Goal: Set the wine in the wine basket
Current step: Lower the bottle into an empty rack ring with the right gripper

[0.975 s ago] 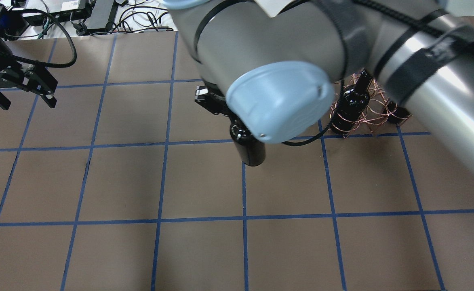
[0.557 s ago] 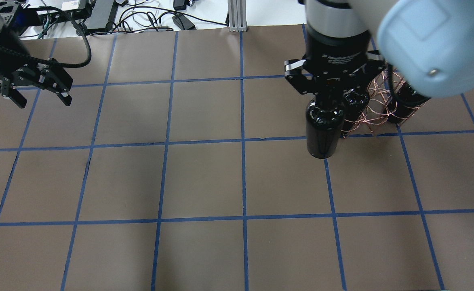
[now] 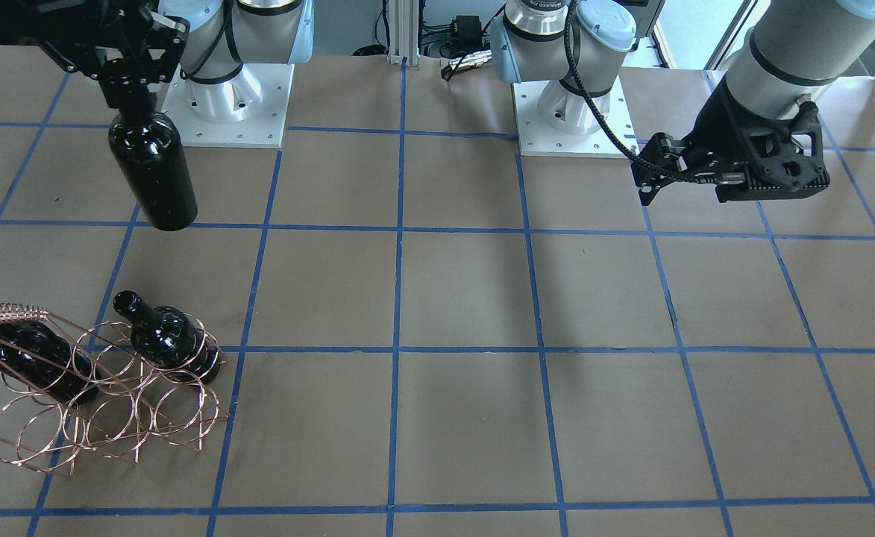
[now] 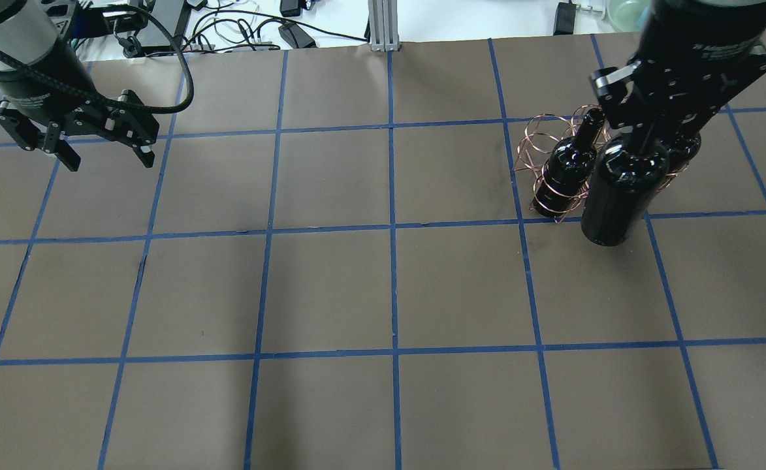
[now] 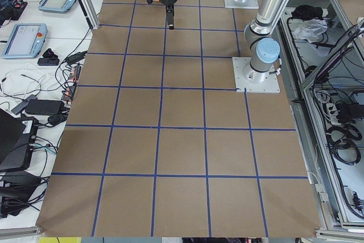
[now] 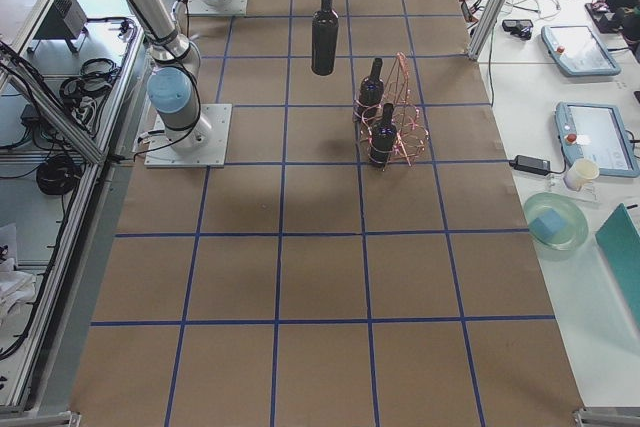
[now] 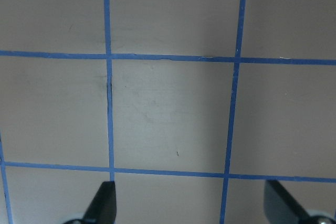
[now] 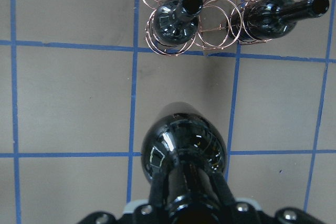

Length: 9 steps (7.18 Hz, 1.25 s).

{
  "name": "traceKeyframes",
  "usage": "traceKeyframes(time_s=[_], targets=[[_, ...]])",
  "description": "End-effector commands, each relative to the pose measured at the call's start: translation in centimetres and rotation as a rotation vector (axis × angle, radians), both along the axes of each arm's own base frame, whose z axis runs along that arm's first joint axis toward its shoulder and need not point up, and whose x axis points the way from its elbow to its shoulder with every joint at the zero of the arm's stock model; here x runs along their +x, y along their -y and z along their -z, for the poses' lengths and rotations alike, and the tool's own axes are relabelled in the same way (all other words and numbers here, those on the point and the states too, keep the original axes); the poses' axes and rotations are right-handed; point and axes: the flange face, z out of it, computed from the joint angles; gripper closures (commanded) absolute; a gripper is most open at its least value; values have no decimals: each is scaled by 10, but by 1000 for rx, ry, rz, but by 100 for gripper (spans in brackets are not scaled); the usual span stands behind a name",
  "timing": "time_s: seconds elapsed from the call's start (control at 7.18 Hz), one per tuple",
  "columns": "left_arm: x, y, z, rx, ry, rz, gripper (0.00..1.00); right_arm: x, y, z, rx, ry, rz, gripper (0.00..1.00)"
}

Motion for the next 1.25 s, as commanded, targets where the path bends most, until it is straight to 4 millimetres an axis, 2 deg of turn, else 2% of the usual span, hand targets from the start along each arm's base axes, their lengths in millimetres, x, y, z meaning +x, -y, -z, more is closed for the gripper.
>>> traceKeyframes(time_s=[0.0,0.14,0.28,0.56,0.84,1.11], targets=[[-18,-2,0,-3,-4,27,0,-63,14,0,-1,37,18,100],[-26,-3,0,-4,-4,42,0,-72,24,-2,-50,42,9,100],[-29,-6,-4,-11,-2,50,0,-83,38,8,-47,46,12,100],[-31,-8,-5,-13,-3,57,0,-91,73,31,-73,48,5,100],[-31,-8,-5,-12,1,64,0,-101,92,43,-98,93,16,100],[-25,1,-8,-63,6,65,0,-105,101,46,-108,108,4,100]])
